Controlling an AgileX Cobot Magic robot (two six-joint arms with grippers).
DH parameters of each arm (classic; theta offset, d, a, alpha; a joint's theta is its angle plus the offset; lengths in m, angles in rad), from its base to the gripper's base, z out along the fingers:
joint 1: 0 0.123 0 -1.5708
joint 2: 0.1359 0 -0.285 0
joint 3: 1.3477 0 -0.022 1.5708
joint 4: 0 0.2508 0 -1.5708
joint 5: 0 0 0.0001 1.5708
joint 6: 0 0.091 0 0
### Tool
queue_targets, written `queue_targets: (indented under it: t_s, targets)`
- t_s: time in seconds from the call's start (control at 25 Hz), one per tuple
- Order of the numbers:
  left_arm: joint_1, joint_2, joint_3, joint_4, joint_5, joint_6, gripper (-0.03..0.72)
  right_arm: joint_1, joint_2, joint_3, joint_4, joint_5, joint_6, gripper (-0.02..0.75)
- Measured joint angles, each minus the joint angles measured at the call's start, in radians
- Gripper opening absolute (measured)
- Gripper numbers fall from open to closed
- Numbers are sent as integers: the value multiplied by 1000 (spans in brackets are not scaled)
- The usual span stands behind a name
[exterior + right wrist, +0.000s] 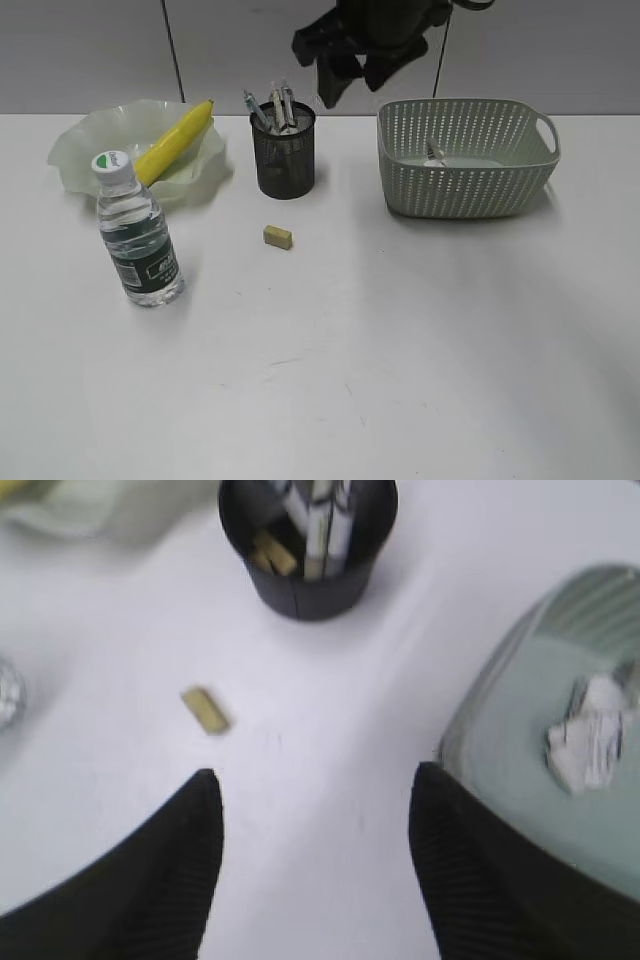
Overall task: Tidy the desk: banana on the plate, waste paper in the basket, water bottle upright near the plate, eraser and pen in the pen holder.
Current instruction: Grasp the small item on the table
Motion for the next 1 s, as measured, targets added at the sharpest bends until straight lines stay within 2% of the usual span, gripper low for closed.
queue_targets:
  t_s: [0.12,0.48,0.64,1.0]
  targets:
    - [0,0,0,0,0,0,360,0,-19,7,-5,104,0,472]
    - [0,0,0,0,0,0,360,0,-245,208,-5,121,3,472]
    - [0,0,0,0,0,0,360,0,-401,370,-5,121,5,472]
    - [0,0,0,0,0,0,360,0,-820,847,-5,124,6,472]
